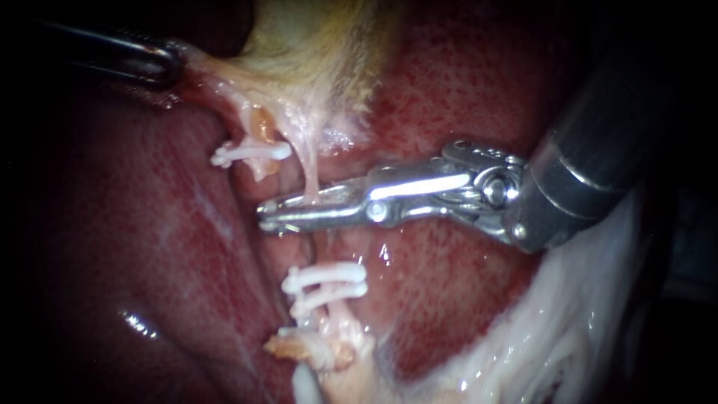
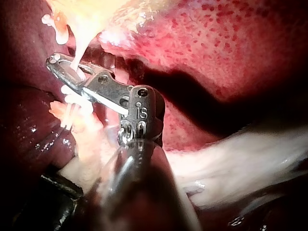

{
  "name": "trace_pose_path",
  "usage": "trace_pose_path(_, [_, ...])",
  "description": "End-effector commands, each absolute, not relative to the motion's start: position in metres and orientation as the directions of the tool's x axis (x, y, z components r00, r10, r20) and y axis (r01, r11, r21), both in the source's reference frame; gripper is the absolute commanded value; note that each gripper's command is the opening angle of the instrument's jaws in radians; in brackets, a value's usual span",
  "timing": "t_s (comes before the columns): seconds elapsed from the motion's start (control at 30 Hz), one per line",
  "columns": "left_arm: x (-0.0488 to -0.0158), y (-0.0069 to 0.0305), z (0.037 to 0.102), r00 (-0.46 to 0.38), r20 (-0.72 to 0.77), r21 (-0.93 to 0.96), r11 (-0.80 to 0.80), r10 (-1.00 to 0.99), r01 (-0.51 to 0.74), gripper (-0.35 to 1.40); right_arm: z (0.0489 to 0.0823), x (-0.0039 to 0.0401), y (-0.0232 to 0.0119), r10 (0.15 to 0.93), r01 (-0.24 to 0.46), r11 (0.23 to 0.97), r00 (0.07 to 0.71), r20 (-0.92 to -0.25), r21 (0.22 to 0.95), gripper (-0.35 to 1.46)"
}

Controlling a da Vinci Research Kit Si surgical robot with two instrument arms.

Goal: Going back third clip right tube

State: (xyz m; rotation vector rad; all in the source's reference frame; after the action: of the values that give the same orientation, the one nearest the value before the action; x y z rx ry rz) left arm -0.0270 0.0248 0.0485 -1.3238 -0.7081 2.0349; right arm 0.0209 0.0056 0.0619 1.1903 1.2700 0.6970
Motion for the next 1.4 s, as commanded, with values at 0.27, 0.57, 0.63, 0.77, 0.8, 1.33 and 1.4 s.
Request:
trace_pose_path(0.27, [-0.0269, 0.0248, 0.0485, -0.320, -0.605, -0.711, -0.676, 0.729, -0.196, -0.35, 0.0621, 0.0215, 0.0056, 0.854, 0.101, 0.435, 0.268, -0.446, 0.895, 0.44])
trace_pose_path(0.57, [-0.0269, 0.0248, 0.0486, -0.320, -0.605, -0.711, -0.676, 0.729, -0.196, -0.35, 0.0622, 0.0200, 0.0054, 0.726, 0.016, 0.639, 0.317, -0.610, 0.769, 0.50])
trace_pose_path(0.63, [-0.0268, 0.0248, 0.0486, -0.320, -0.605, -0.711, -0.676, 0.729, -0.195, -0.35, 0.0621, 0.0191, 0.0053, 0.683, 0.010, 0.685, 0.338, -0.647, 0.728, 0.50])
trace_pose_path(0.77, [-0.0267, 0.0248, 0.0486, -0.320, -0.605, -0.711, -0.676, 0.729, -0.195, -0.35, 0.0615, 0.0167, 0.0048, 0.592, 0.027, 0.770, 0.344, -0.729, 0.638, 0.50])
trace_pose_path(0.8, [-0.0267, 0.0248, 0.0486, -0.320, -0.605, -0.711, -0.676, 0.729, -0.195, -0.35, 0.0612, 0.0160, 0.0047, 0.566, 0.032, 0.790, 0.343, -0.749, 0.612, 0.50])
trace_pose_path(1.33, [-0.0266, 0.0249, 0.0490, -0.320, -0.606, -0.710, -0.676, 0.729, -0.197, -0.35, 0.0578, 0.0057, 0.0039, 0.338, 0.066, 0.922, 0.346, -0.875, 0.382, 0.50])
trace_pose_path(1.4, [-0.0266, 0.0249, 0.0493, -0.320, -0.606, -0.709, -0.677, 0.728, -0.198, -0.35, 0.0576, 0.0054, 0.0040, 0.334, 0.067, 0.923, 0.346, -0.877, 0.379, 0.50])
